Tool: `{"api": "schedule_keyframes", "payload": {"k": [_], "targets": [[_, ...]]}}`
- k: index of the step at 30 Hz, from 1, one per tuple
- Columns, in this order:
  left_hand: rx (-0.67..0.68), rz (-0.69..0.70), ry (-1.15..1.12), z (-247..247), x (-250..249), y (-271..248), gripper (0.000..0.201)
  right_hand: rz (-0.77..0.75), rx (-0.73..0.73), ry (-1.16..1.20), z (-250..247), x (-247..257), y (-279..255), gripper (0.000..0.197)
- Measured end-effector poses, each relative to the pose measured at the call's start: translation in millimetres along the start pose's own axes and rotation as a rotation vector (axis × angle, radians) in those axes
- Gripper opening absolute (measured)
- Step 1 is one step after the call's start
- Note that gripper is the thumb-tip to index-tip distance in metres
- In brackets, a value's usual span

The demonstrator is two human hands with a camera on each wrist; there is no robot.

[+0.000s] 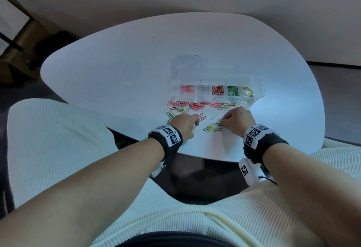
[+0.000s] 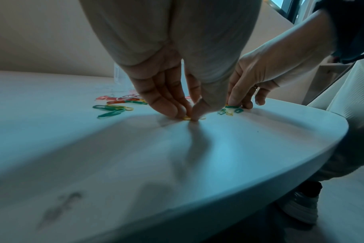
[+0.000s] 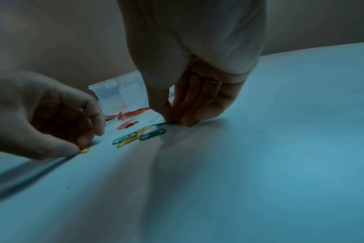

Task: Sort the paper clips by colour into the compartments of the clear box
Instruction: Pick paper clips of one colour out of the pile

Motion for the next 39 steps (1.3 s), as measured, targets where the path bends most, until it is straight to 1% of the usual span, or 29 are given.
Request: {"api": "schedule_keyframes", "payload": {"k": [5,9,13,16,18,21,23,25,27,28,30,33,34,36,39], "targets": [[0.033,-0.026,-0.008,-2,3,-4,0.026,0.021,0.05,-0.029,5,1,-1,0.014],[0.06,-0.032,-0.003,-2,2,-7,0.026,0.032,0.059,-0.082,7,1,-3,0.019],[0.069,0.003,0.043,0,-3,-9,0.026,0.034,0.055,-0.149,9,1,-3,0.023],[0.064,0.037,0.06,-1,-7,-11,0.021,0.028,0.057,-0.185,11,2,-3,0.025],[0.035,0.018,-0.019,-4,-8,-12,0.018,0.025,0.054,-0.203,11,1,-2,0.026],[-0.036,-0.028,-0.29,-15,-15,-13,0.011,0.014,0.034,-0.253,9,2,-3,0.026],[-0.036,-0.057,-0.456,-21,-22,-10,0.008,-0.011,0.022,-0.259,8,4,-3,0.023],[-0.051,-0.092,-0.565,-26,-26,-5,0.015,-0.035,-0.007,-0.211,3,6,-3,0.018],[-0.057,-0.136,-0.609,-27,-27,-1,0.024,-0.041,-0.036,-0.192,-2,5,-1,0.016],[-0.046,-0.143,-0.596,-25,-29,0,0.026,-0.043,-0.037,-0.2,-3,5,0,0.016],[-0.013,-0.126,-0.49,-19,-35,0,0.023,-0.043,-0.029,-0.226,0,6,3,0.015],[0.007,-0.063,-0.189,-6,-43,-4,0.017,-0.012,-0.009,-0.281,4,7,4,0.02],[0.02,-0.046,-0.102,0,-45,-6,0.018,0.001,0.006,-0.291,6,6,4,0.022],[0.029,-0.013,0.032,8,-47,-9,0.027,0.015,0.04,-0.289,8,5,2,0.022],[0.026,0.032,0.151,11,-45,-9,0.038,-0.003,0.055,-0.193,5,5,0,0.021]]}}
Point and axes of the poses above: each hand's wrist, its own y-axis towards the middle knuckle, its own z-axis out of the palm, x = y × z, the point moved 7 cm from there along y, towards the middle knuckle, and after that the axes turned 8 degrees about -y, right-handed, at the moved point
